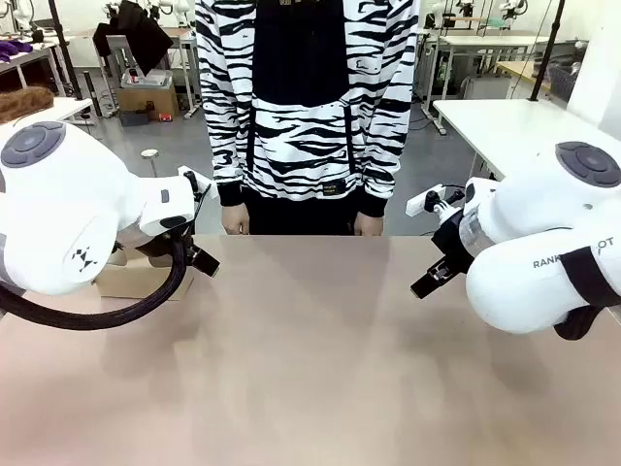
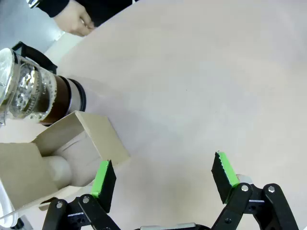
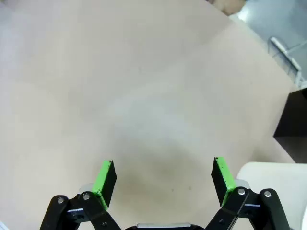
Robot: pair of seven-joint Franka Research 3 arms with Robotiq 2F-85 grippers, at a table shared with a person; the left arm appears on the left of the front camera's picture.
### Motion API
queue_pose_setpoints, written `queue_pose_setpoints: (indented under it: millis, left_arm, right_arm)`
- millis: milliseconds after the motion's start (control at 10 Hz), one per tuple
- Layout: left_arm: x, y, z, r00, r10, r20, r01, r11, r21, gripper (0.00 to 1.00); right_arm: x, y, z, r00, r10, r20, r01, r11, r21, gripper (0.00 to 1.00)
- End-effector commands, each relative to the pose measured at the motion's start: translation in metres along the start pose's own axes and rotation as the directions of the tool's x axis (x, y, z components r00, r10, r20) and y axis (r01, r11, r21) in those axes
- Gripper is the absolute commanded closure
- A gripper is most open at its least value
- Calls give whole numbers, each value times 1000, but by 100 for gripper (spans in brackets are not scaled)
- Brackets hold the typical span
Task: Pour a drink into a cup and package it in a carrier.
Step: Pick up the 600 ml Paper Cup and place it in the middle top area of the table.
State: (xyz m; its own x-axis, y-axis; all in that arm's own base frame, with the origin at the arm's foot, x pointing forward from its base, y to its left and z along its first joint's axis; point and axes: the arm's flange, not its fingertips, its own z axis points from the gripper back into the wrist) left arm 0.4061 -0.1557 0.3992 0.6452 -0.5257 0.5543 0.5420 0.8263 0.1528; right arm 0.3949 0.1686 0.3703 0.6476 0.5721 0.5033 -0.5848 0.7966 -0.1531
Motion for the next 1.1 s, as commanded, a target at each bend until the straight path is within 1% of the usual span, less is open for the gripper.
queue_pose_setpoints:
  millis: [0, 800, 900, 1000]
  left_arm:
    - [7, 2, 8, 1000, 0, 23, 0, 1000, 6, 0]
    - [7, 2, 8, 1000, 0, 23, 0, 1000, 6, 0]
    - [7, 2, 8, 1000, 0, 23, 0, 1000, 6, 0]
    - [7, 2, 8, 1000, 0, 23, 0, 1000, 6, 0]
  right_arm:
    - [0, 0, 0, 1000, 0, 0, 0, 1000, 0, 0]
    - [0, 0, 0, 1000, 1, -1, -1, 1000, 0, 0]
    - [18, -10, 20, 1000, 10, -21, -10, 1000, -12, 0]
    - [41, -21, 47, 1000, 5, -17, -6, 1000, -18, 0]
